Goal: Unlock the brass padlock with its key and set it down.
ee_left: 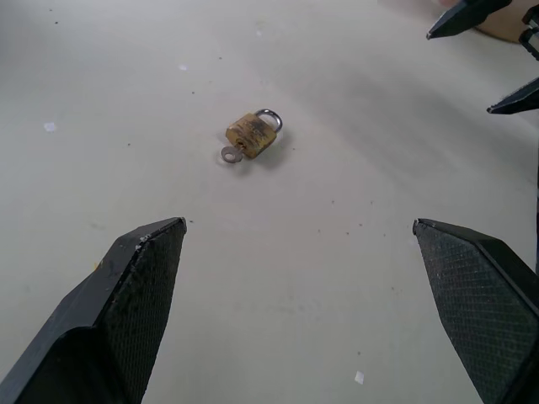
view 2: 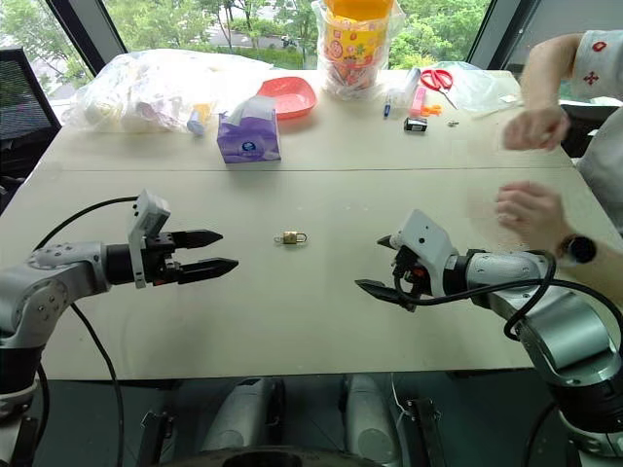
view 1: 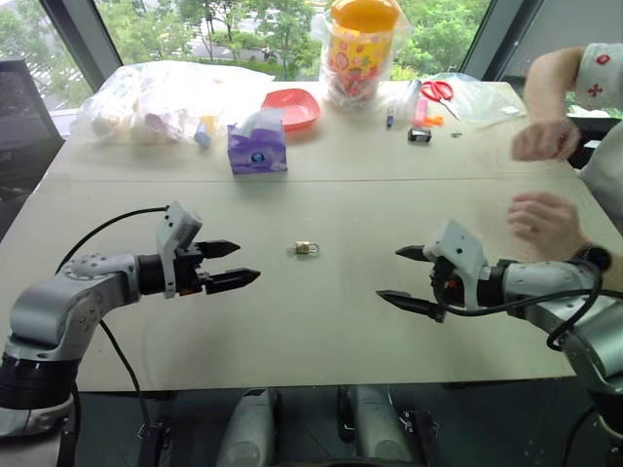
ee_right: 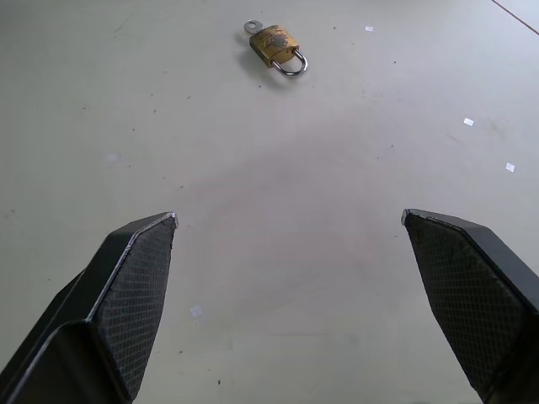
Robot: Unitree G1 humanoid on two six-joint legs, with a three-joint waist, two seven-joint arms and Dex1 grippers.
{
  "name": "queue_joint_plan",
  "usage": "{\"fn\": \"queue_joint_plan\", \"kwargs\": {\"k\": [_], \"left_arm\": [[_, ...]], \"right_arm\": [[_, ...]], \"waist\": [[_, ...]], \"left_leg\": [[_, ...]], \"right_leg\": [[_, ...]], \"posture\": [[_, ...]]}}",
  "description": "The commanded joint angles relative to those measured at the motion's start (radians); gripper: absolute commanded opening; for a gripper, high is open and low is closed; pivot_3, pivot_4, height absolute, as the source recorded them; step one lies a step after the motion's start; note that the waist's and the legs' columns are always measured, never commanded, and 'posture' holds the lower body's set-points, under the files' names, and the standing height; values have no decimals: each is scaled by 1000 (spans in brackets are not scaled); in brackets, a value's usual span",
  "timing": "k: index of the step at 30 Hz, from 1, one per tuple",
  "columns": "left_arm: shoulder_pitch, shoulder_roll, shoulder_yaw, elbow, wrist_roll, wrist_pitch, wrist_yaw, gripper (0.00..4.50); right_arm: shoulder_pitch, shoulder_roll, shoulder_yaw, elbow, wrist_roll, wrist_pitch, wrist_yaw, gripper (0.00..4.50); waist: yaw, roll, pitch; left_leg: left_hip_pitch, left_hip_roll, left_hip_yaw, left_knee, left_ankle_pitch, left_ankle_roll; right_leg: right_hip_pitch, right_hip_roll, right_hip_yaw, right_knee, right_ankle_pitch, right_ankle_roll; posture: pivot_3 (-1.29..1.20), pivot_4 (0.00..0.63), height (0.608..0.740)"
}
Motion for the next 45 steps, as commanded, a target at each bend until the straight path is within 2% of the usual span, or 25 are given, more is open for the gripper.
{"fn": "queue_joint_plan", "kwargs": {"k": [1,10,18,22,26,31,38,43,45], "left_arm": [[-21,-8,24,0,-8,-15,4,4500],[-25,-7,32,0,-21,-8,-2,4500],[-46,-2,8,29,16,-49,-17,4500],[-67,56,3,72,53,-88,-82,4500],[-70,195,-7,90,94,-134,-222,4500],[-77,242,16,97,93,-145,-261,4500],[5,167,68,-1,39,-91,-168,4500],[41,129,91,-68,1,-48,-107,4500],[43,127,92,-75,-3,-44,-95,4500]], "right_arm": [[-21,7,-6,-7,-6,-16,-6,4481],[-43,20,18,16,-16,-17,-14,4481],[-226,138,175,140,-89,-6,-45,4481],[-332,203,281,245,-163,-46,-30,4481],[-513,330,419,455,-265,-116,5,4481],[-628,462,493,709,-351,-232,52,4481],[-678,512,572,926,-469,-368,161,4481],[-684,543,563,995,-508,-404,184,4481],[-688,554,562,1011,-520,-400,197,3936]], "waist": [[0,0,0],[0,0,0],[-3,0,0],[-4,0,0],[-14,0,0],[-3,0,0],[-7,0,0],[-7,0,0],[-8,0,0]], "left_leg": [[0,0,0,0,0,0],[0,0,0,0,0,0],[1,0,1,1,0,0],[1,-1,2,1,0,0],[1,-1,3,1,0,0],[1,0,2,1,0,0],[0,-1,3,1,0,0],[3,-1,2,2,0,0],[4,-1,2,2,0,0]], "right_leg": [[0,0,0,0,0,0],[0,0,0,0,0,0],[0,2,0,2,0,0],[0,2,0,2,0,0],[0,2,0,2,0,0],[-2,2,0,5,0,-1],[-1,0,1,5,1,0],[-1,1,1,12,0,0],[-1,1,1,14,0,0]], "posture": [[0,150,740],[0,150,740],[0,150,740],[0,150,740],[0,150,740],[0,150,740],[0,150,740],[0,150,740],[0,150,740]]}}
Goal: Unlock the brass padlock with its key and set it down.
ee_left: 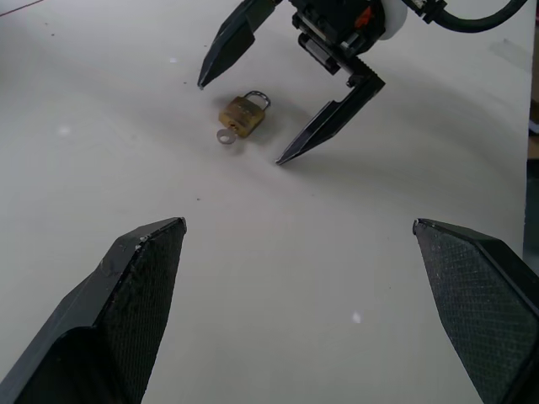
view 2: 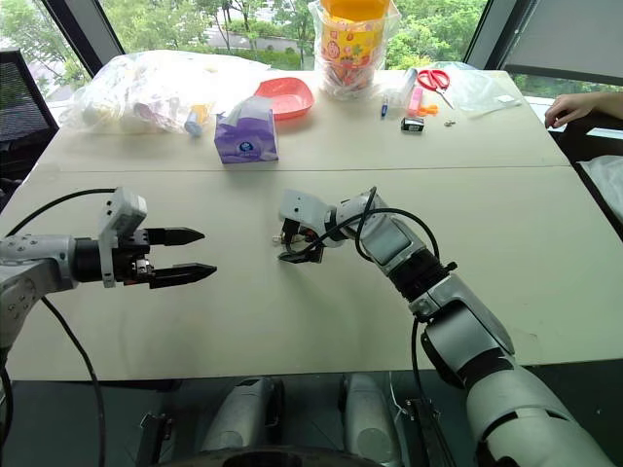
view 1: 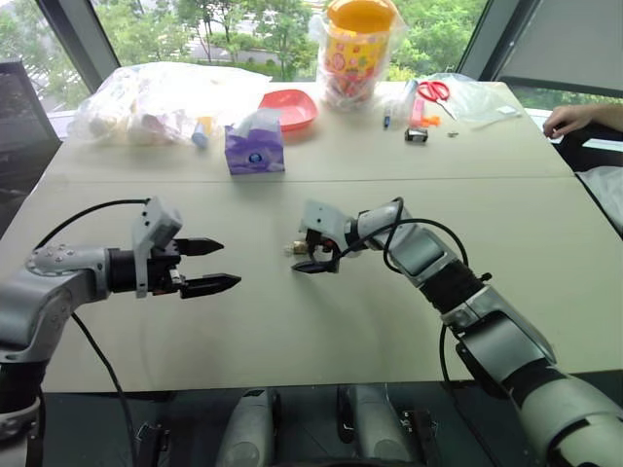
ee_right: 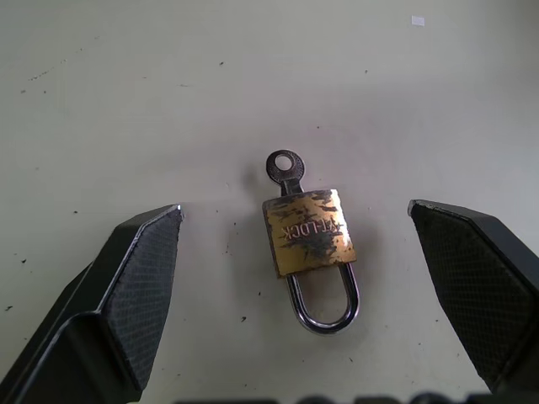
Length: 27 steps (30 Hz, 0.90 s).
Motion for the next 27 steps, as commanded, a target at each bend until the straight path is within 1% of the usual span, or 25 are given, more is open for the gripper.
{"fn": "queue_joint_plan", "kwargs": {"k": [1,6,7,9,11,13,15,17,18,21,24,27], "left_arm": [[-4,0,41,-36,-25,9,23,4500],[-10,3,40,-30,-26,10,29,4500],[-11,4,39,-29,-26,8,28,4500],[-37,-10,14,-5,-11,-6,30,4500],[-83,-49,-1,41,-16,-11,37,4500],[-143,-103,4,117,-38,-6,37,4500],[-200,-144,2,189,-45,-5,22,4500],[-267,-179,-26,266,-25,-25,-4,4500],[-292,-191,-38,295,-16,-35,-16,4500],[-385,-235,-111,407,40,-86,-72,4500],[-470,-286,-157,546,94,-147,-114,4500],[-548,-336,-176,669,124,-190,-157,4500]], "right_arm": [[0,12,12,37,-42,1,27,3630],[2,17,17,58,-76,58,37,1004],[6,16,15,54,-77,71,42,680],[22,4,16,37,-107,29,10,696],[28,0,-27,4,-113,-64,-47,696],[42,-22,-73,-83,-116,-189,-88,696],[63,-57,-100,-175,-131,-263,-109,696],[92,-97,-123,-270,-151,-313,-129,696],[102,-108,-130,-301,-158,-327,-138,696],[134,-131,-154,-386,-185,-356,-169,696],[145,-123,-171,-429,-195,-345,-189,696],[148,-116,-174,-444,-218,-341,-211,696]], "waist": [[-1,0,0],[-3,0,0],[-2,0,0],[1,0,0],[4,0,0],[8,0,0],[3,0,0],[1,0,0],[1,0,0],[-2,0,0],[0,0,0],[0,0,0]], "left_leg": [[0,0,0,0,0,0],[3,1,0,0,1,-2],[4,1,0,1,1,-2],[5,1,-1,1,2,-2],[6,0,-1,1,2,-2],[5,0,-2,2,2,-3],[2,-1,-2,3,2,-3],[0,-2,-1,3,2,-3],[-1,-2,-1,3,2,-3],[-1,-2,-1,1,2,-3],[-1,-1,-1,1,2,-3],[-1,-1,0,2,2,-3]], "right_leg": [[0,0,0,1,0,0],[2,1,0,1,0,-1],[3,1,0,1,0,-1],[4,0,0,1,0,-1],[6,0,0,1,0,-1],[6,0,0,1,0,-1],[4,0,0,1,0,-1],[1,-1,0,1,0,0],[0,0,0,1,2,3],[0,1,0,1,2,4],[0,1,0,1,2,3],[0,1,0,1,2,3]], "posture": [[0,150,740],[0,150,740],[0,150,740],[0,150,740],[0,150,740],[0,150,740],[0,150,740],[0,150,740],[0,150,740],[0,150,740],[0,150,740],[0,150,740]]}}
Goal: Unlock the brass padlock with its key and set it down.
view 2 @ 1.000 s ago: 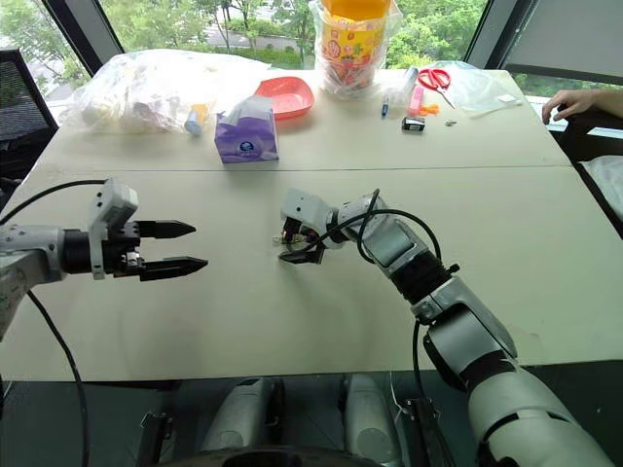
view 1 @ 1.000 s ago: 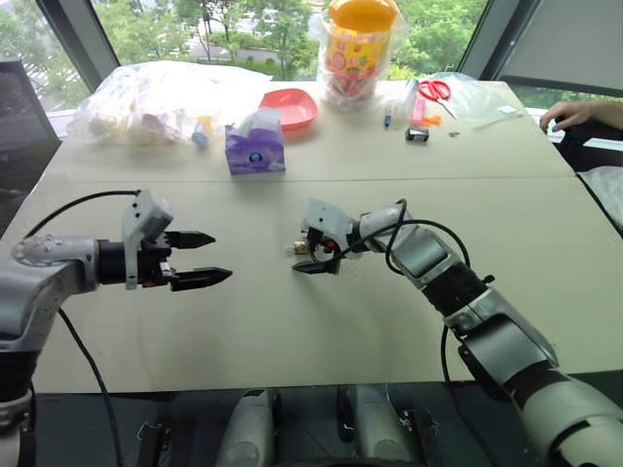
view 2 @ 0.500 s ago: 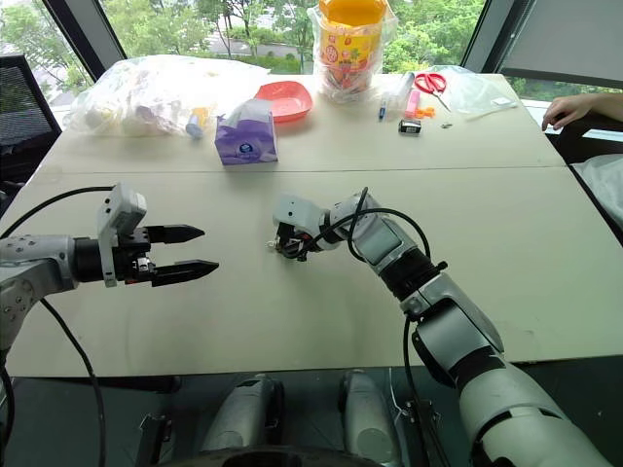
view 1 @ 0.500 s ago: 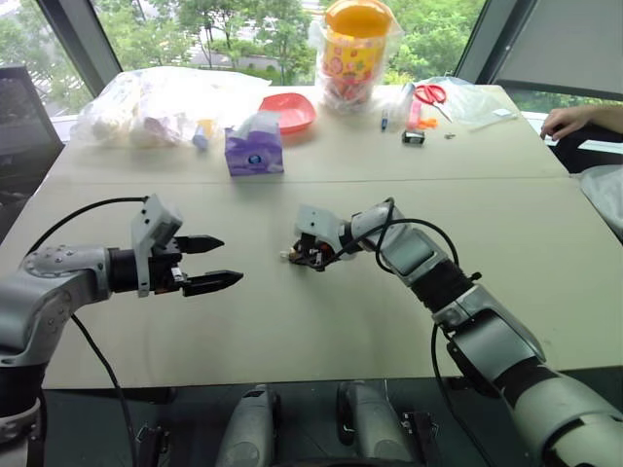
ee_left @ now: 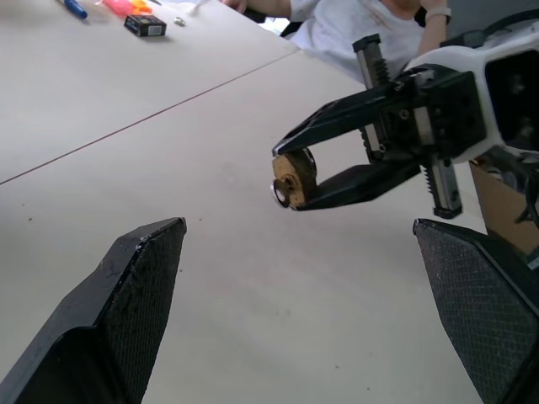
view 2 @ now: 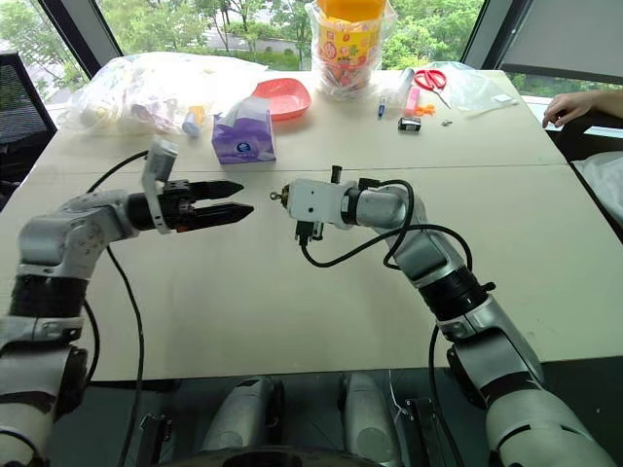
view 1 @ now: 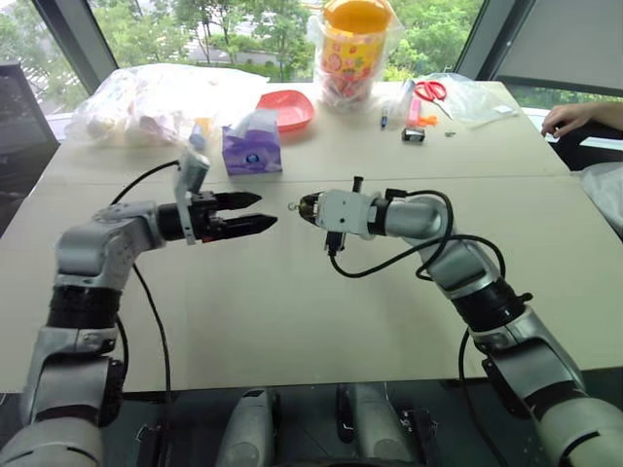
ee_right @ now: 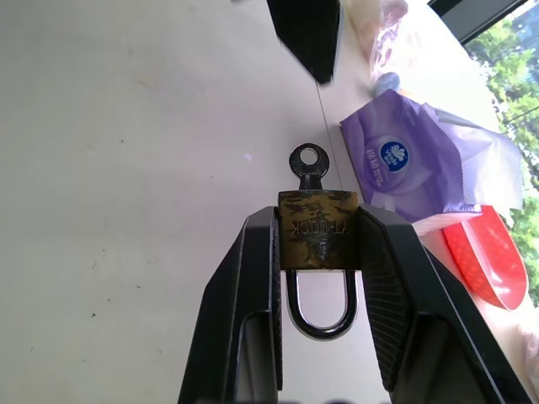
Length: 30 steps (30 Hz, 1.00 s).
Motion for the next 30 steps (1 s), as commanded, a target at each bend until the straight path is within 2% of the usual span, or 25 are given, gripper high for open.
{"fn": "queue_joint_plan", "kwargs": {"k": [1,6,7,11,18,26,30], "left_arm": [[-80,-27,-11,101,43,-65,-55,4500],[-146,-65,-27,223,94,-116,-116,4500],[-156,-73,-25,240,99,-121,-125,4254],[-181,-97,-20,270,115,-125,-152,2919],[-185,-123,-8,277,134,-125,-163,35],[-184,-142,4,277,145,-133,-151,35],[-185,-153,-3,290,191,-215,-116,35]], "right_arm": [[-10,6,-34,-56,-24,-5,-32,696],[-2,13,-42,-65,-36,4,-49,696],[-1,13,-43,-68,-39,6,-50,696],[5,13,-48,-84,-42,17,-53,696],[20,17,-48,-112,-42,37,-47,696],[26,17,-42,-122,-38,46,-35,696],[29,14,-37,-123,-36,46,-25,696]], "waist": [[1,0,0],[2,0,0],[2,0,0],[2,0,0],[2,0,0],[2,0,0],[3,0,0]], "left_leg": [[0,0,0,0,0,0],[0,0,0,0,0,0],[0,0,0,0,0,0],[-1,0,0,0,0,0],[0,0,-1,0,0,0],[-1,0,-1,0,0,0],[-1,0,-1,0,0,0]], "right_leg": [[0,0,0,0,0,0],[0,0,0,0,0,0],[0,0,0,0,0,0],[0,0,0,0,0,0],[0,0,0,0,0,0],[0,0,0,0,0,0],[0,0,0,0,0,0]], "posture": [[0,150,740],[0,150,740],[0,150,740],[0,150,740],[0,150,740],[0,150,740],[0,150,740]]}}
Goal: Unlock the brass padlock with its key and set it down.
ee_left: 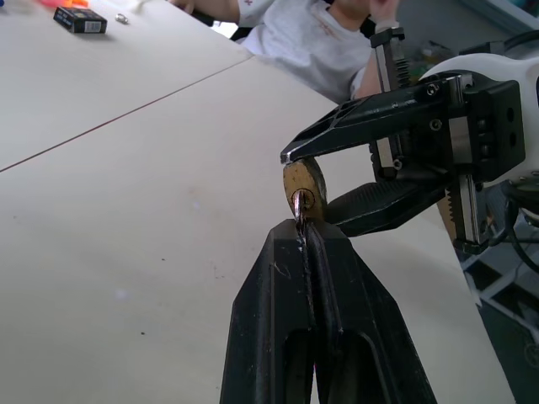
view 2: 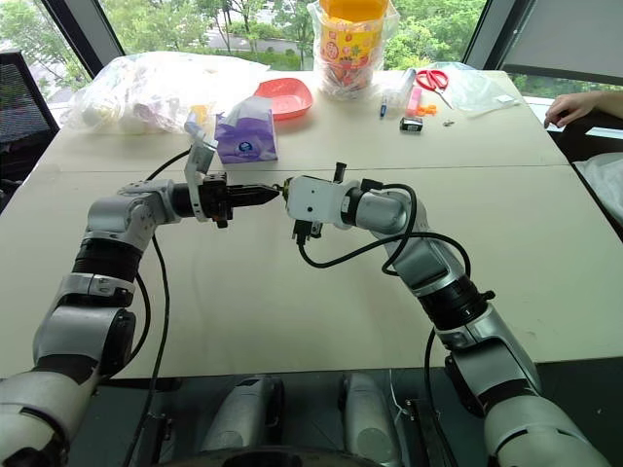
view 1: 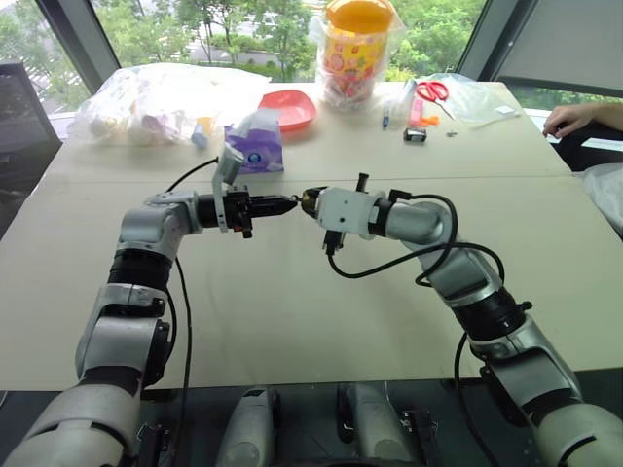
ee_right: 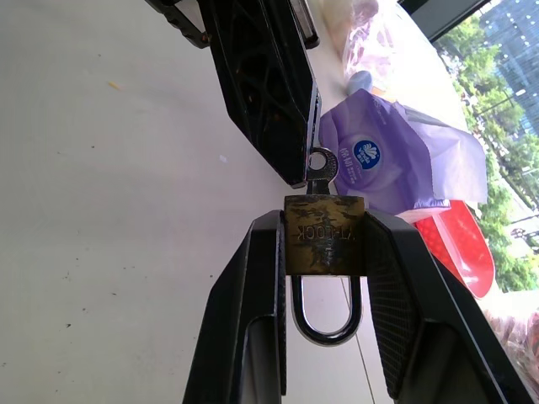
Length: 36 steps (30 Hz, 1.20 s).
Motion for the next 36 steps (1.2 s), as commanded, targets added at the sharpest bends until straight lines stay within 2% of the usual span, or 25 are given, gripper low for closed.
{"fn": "queue_joint_plan", "kwargs": {"k": [1,4,11,13,17,20,21,22,25,26,31,36], "left_arm": [[-32,-7,7,2,43,-94,39,35],[-41,-12,-35,20,141,-276,61,35],[-97,3,-105,76,260,-523,-6,35],[-94,12,-103,77,248,-476,-39,35],[-75,59,-80,49,162,-199,-141,35],[-74,81,-46,51,120,-88,-148,35],[-80,81,-26,48,98,-45,-141,568],[-84,81,-12,43,83,-14,-137,797],[-77,76,5,13,63,38,-117,2114],[-74,72,9,5,59,44,-110,2394],[-47,45,4,-61,33,87,-105,2394],[-55,7,-12,-41,49,69,-85,2394]], "right_arm": [[-3,7,-11,-61,12,-19,14,696],[-1,6,-7,-63,13,-18,23,696],[1,8,-6,-61,8,-22,36,696],[2,9,-8,-61,4,-22,32,696],[5,8,-14,-59,-7,-22,17,696],[6,5,-17,-59,-13,-22,10,696],[5,4,-16,-59,-16,-24,9,696],[5,3,-16,-59,-18,-25,8,696],[2,3,-17,-55,-23,-35,4,696],[1,3,-17,-53,-24,-37,3,696],[-10,12,-18,-42,-29,-52,-5,696],[-16,15,-16,-40,-31,-57,-11,696]], "waist": [[1,0,0],[2,0,0],[1,0,0],[-1,0,0],[-3,0,0],[-4,0,0],[-4,0,0],[-1,0,0],[2,0,0],[2,0,0],[0,0,0],[0,0,0]], "left_leg": [[0,0,0,0,0,0],[0,0,0,0,0,0],[0,0,0,0,0,0],[0,0,1,0,0,0],[0,0,0,0,0,0],[0,0,0,0,0,0],[0,0,0,0,0,0],[0,0,0,0,0,0],[0,0,0,0,0,0],[0,0,-1,0,0,0],[0,0,-1,0,0,0],[0,0,-1,0,0,0]], "right_leg": [[0,0,0,0,0,0],[0,0,0,0,0,0],[0,0,0,0,0,0],[0,0,0,0,0,0],[0,0,0,0,0,0],[0,0,0,0,0,0],[0,0,0,0,0,0],[-1,0,0,0,0,0],[0,0,0,0,0,1],[0,0,0,0,0,1],[0,0,0,0,0,1],[0,0,0,1,0,1]], "posture": [[0,150,740],[0,150,740],[0,150,740],[0,150,740],[0,150,740],[0,150,740],[0,150,740],[0,150,740],[0,150,740],[0,150,740],[0,150,740],[0,150,740]]}}
